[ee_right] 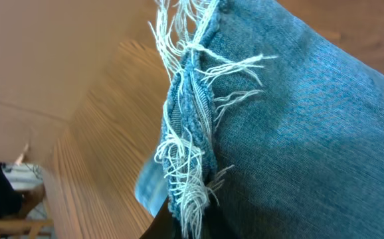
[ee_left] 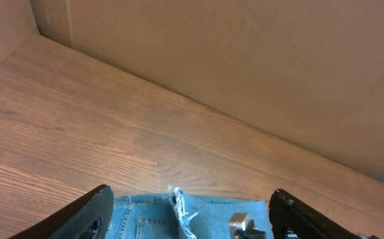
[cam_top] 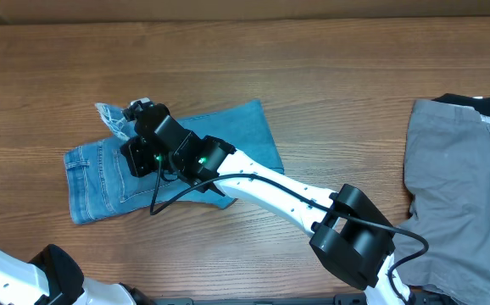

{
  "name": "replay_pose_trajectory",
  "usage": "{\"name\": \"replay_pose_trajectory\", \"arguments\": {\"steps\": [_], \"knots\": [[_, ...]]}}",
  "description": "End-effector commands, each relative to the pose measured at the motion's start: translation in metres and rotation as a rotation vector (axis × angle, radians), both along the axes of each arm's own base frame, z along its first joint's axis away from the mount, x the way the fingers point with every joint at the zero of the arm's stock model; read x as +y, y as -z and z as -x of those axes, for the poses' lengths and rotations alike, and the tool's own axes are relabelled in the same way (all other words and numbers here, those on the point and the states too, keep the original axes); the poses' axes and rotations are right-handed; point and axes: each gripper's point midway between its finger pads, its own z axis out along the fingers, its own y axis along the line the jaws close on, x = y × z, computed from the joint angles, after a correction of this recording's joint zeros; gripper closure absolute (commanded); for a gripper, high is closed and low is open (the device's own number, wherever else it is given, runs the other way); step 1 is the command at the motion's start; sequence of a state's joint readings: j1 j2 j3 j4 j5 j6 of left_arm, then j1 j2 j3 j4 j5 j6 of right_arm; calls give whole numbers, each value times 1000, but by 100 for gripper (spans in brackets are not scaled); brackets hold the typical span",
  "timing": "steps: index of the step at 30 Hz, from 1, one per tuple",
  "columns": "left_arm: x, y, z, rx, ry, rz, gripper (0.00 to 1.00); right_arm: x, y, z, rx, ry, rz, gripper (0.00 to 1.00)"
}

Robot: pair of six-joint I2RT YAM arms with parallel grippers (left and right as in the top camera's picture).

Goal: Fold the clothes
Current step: 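Lift the hems with the right gripper and fold them left onto the waistband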

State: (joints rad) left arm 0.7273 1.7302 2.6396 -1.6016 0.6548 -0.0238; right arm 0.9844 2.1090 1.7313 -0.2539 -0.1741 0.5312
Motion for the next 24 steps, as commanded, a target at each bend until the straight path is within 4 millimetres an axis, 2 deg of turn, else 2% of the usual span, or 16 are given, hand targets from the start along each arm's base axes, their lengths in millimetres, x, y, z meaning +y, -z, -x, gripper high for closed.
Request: {"name": "replay_pose_trajectory", "arguments": {"steps": [1,5,14,16,17,19,20,24], "knots": [[-6,-9,5,-27,4,3,23,9,-21,-2,-33,28,-54,96],[-7,-8,6,-20,3,9,23,14,-17,0,-29,25,-63,96],[-8,-6,7,-12,5,17,23,36,3,28,-6,-23,-53,95],[-9,-5,7,-9,6,19,23,39,4,32,-9,-26,-53,90],[-9,-5,7,-7,5,21,23,40,4,33,-11,-27,-53,83],[-10,-4,8,-1,5,26,22,42,2,33,-23,-28,-61,33],[-10,-3,8,1,5,27,22,42,0,33,-30,-29,-65,19],[-10,-2,9,5,9,25,21,34,-3,25,-27,-15,-56,18]]}}
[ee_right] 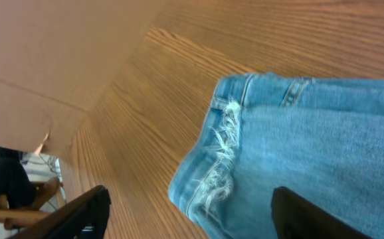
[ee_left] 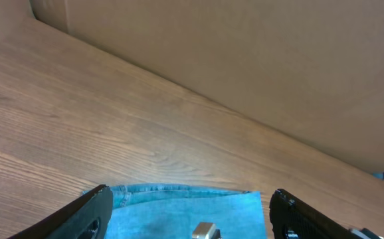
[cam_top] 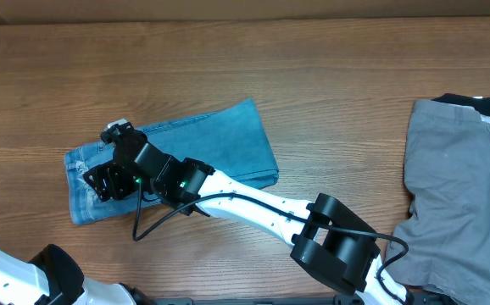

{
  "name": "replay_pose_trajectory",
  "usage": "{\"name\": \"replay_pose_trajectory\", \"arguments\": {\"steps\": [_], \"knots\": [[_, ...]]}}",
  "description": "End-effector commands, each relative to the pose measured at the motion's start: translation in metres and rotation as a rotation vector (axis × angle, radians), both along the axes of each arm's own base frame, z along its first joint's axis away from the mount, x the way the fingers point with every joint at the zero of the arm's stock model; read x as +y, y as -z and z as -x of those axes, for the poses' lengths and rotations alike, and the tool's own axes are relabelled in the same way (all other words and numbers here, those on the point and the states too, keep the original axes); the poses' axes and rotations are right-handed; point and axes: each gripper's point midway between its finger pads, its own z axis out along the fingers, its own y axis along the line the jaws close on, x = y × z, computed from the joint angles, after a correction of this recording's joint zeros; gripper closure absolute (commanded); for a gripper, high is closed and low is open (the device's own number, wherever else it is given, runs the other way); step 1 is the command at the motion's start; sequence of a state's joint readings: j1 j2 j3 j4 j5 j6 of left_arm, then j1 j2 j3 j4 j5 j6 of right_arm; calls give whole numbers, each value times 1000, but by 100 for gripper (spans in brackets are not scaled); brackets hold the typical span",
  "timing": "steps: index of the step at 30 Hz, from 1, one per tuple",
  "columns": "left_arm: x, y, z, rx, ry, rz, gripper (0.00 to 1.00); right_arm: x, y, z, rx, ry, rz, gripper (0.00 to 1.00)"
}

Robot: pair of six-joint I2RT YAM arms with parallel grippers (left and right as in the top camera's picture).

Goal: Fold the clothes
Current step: 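Lift the hems with the right gripper and fold them left onto the waistband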

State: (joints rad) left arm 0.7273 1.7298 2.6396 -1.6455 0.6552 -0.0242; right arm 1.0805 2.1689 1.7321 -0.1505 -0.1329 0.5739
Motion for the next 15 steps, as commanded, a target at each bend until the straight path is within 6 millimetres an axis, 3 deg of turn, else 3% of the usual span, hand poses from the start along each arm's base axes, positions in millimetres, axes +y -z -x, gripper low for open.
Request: {"name": "replay_pose_trajectory", "arguments": {"steps": [1,7,12,15], "knots": [[-6,-9,5,-26,8,-4,20,-9,-17,-16,-14,32,-8,18],[-8,1,6,13,20,1,21,-62,-28,-42,-34,62,122,22],[-16,21,-5,82,60,9,22,-138,-53,-78,-25,228,228,21],[-27,40,-14,145,107,18,21,-188,-68,-90,19,302,272,21]]}}
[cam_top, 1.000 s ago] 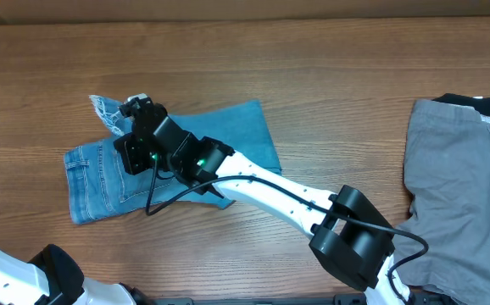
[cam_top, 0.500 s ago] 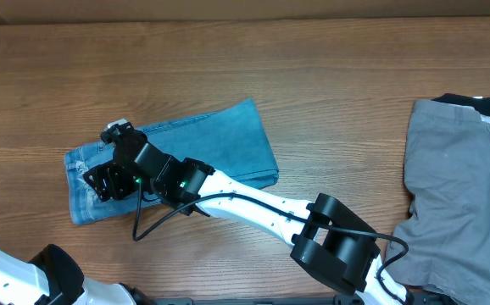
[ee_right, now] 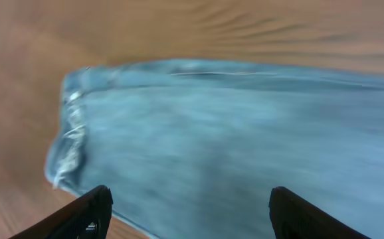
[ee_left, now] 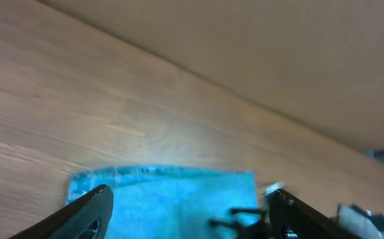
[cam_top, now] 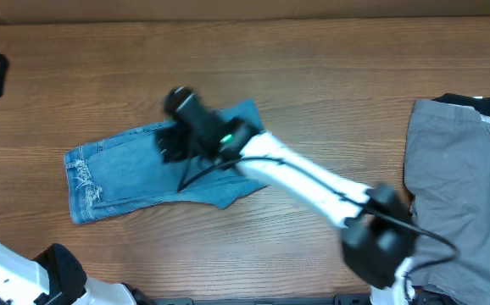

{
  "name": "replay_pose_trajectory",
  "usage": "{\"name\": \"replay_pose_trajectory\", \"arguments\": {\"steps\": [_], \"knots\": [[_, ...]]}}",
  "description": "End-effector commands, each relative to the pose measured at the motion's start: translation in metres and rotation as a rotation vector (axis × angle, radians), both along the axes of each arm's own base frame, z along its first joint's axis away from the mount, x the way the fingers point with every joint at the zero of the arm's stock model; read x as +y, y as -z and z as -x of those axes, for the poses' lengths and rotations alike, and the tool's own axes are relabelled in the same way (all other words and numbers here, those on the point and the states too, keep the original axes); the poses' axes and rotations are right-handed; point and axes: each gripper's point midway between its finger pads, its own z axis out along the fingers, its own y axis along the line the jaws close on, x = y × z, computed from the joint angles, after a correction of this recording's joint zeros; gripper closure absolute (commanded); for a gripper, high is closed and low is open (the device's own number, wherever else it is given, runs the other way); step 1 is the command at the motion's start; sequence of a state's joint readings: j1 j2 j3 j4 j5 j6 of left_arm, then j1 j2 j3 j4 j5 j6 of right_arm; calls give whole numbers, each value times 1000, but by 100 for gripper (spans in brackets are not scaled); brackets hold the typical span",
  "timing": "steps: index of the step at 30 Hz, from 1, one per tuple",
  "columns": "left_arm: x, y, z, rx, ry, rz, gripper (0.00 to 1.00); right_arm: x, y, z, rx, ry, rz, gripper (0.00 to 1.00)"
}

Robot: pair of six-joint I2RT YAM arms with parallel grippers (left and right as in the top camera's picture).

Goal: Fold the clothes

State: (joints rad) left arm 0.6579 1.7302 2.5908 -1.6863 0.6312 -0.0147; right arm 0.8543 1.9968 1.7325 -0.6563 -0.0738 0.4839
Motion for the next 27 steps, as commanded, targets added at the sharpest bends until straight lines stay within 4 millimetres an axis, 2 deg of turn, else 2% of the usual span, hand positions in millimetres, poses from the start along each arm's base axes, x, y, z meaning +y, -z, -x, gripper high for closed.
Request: {"name": "replay_pose_trajectory", "arguments": {"steps": [1,3,5,9,10,13,16,17,19,21,25,27], "knots": [[-14,27,-11,83,81,-12,20,-59,-68,-22,-74,105,-22,21],[-29,44,-17,134,146,8,19,-91,-66,-24,-17,148,19,21],[-47,66,-23,192,227,21,19,-116,-55,-20,65,174,62,23],[-78,122,-27,354,359,32,24,-157,-21,-2,251,202,163,40],[-84,140,-27,403,381,34,24,-162,-12,5,283,171,187,40],[-103,190,-28,518,441,32,26,-166,17,19,341,110,230,42],[-112,244,-23,641,432,20,27,-168,49,25,369,106,245,54],[-113,264,-21,681,411,13,27,-167,60,26,377,103,241,62],[-109,298,-14,753,355,-9,29,-165,79,29,397,103,215,66],[-104,328,-5,814,294,-24,34,-162,94,33,418,106,180,68],[-89,387,21,917,150,-49,55,-167,123,37,505,233,110,81],[-76,412,35,953,50,-74,64,-168,133,35,553,294,45,82]]}}
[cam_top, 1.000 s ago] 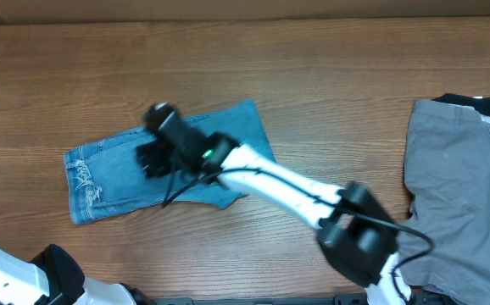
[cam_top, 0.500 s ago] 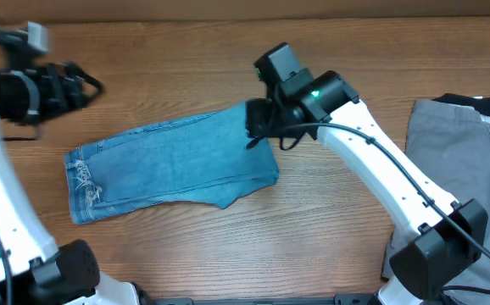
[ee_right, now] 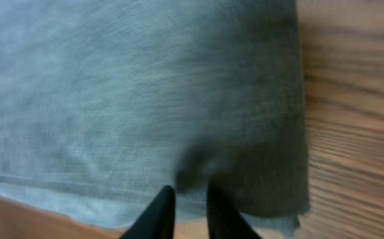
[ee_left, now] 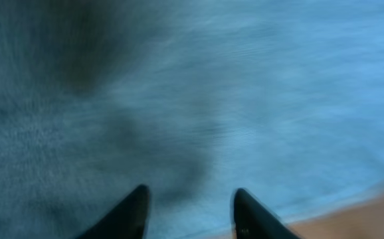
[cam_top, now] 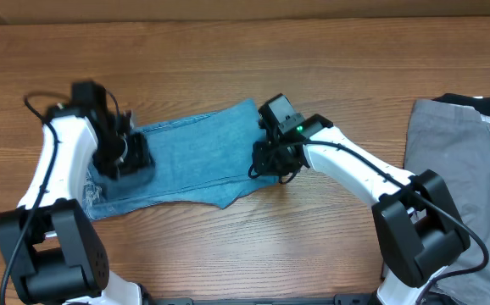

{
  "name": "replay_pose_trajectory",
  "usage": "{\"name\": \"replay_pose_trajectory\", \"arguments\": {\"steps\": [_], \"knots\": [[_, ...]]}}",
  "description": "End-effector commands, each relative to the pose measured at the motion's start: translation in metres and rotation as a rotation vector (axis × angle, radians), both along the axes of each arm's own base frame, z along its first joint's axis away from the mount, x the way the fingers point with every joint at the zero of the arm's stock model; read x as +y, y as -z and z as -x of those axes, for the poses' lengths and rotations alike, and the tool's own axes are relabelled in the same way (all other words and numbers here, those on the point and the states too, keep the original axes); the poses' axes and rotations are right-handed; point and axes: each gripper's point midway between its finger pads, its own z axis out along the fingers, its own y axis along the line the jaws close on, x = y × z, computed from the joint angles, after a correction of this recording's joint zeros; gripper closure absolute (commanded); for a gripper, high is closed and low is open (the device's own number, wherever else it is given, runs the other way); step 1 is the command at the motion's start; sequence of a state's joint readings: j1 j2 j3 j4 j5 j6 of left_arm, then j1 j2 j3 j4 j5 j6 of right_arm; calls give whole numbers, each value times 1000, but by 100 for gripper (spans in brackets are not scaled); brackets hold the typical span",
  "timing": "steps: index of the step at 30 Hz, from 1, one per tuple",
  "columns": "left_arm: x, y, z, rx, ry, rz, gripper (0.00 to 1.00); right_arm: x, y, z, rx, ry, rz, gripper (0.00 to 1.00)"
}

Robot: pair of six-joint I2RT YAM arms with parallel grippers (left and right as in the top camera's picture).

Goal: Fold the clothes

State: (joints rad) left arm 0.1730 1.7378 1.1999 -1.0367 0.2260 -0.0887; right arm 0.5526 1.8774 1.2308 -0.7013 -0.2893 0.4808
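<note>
Blue denim shorts (cam_top: 190, 152) lie folded flat on the wooden table (cam_top: 313, 68), left of centre. My left gripper (ee_left: 189, 206) is open and low over their left part, with denim filling its view. Its arm covers that end in the overhead view, where the left gripper (cam_top: 125, 157) shows as a dark block. My right gripper (ee_right: 189, 199) is at the shorts' right edge, its fingers close together with dark denim in the narrow gap. From overhead the right gripper (cam_top: 269, 163) sits on that edge.
A grey garment (cam_top: 465, 161) with a black and white piece under its top edge lies at the table's right side. A brown wall (cam_top: 228, 8) runs along the far edge. Bare wood lies between the two garments.
My left gripper has come from the table's far left edge down onto the shorts' left part. My right gripper has moved from the shorts' upper middle to their right edge, and its fingers have narrowed.
My right gripper first held the frayed hem above the shorts' left part. Then it stood open over the left end with the hem laid down. Then it was open over the middle, the left arm still far off. Now both grippers are on the shorts.
</note>
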Motion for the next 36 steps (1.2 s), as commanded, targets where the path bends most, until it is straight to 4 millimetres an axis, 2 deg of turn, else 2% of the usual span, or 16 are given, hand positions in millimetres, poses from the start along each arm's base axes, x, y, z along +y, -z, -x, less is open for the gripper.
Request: {"name": "replay_pose_trajectory", "arguments": {"steps": [1,5,7,10,13,15,17,20,21,24,26,30,32,36], "knots": [[30,36,31,102,-174,-164,67,-3,13,2,110,156,-91,83],[50,68,54,123,-251,-263,67,-18,30,7,192,257,-82,94],[53,77,62,130,-265,-280,63,-26,31,7,208,275,-71,95],[60,82,70,143,-274,-309,54,-39,29,7,231,308,-56,95],[68,80,75,159,-272,-356,36,-51,22,4,219,303,-55,94],[67,80,75,162,-272,-353,37,-55,11,-2,185,274,-66,94],[61,78,74,166,-271,-313,41,-50,-9,-9,125,195,-105,94],[48,74,62,133,-249,-230,40,-23,-55,-18,1,28,-240,94],[43,72,55,112,-234,-193,40,-17,-64,-19,-20,14,-260,95],[29,64,35,46,-169,-103,39,5,-79,-24,-71,-23,-328,95],[25,59,26,16,-134,-93,39,19,-80,-28,-92,-22,-349,95],[20,55,19,0,-112,-98,37,43,-63,-38,-102,35,-344,96],[17,54,18,-2,-106,-94,36,56,-47,-39,-86,52,-341,96],[13,54,17,-11,-69,-82,33,73,0,-34,14,108,-322,96]]}}
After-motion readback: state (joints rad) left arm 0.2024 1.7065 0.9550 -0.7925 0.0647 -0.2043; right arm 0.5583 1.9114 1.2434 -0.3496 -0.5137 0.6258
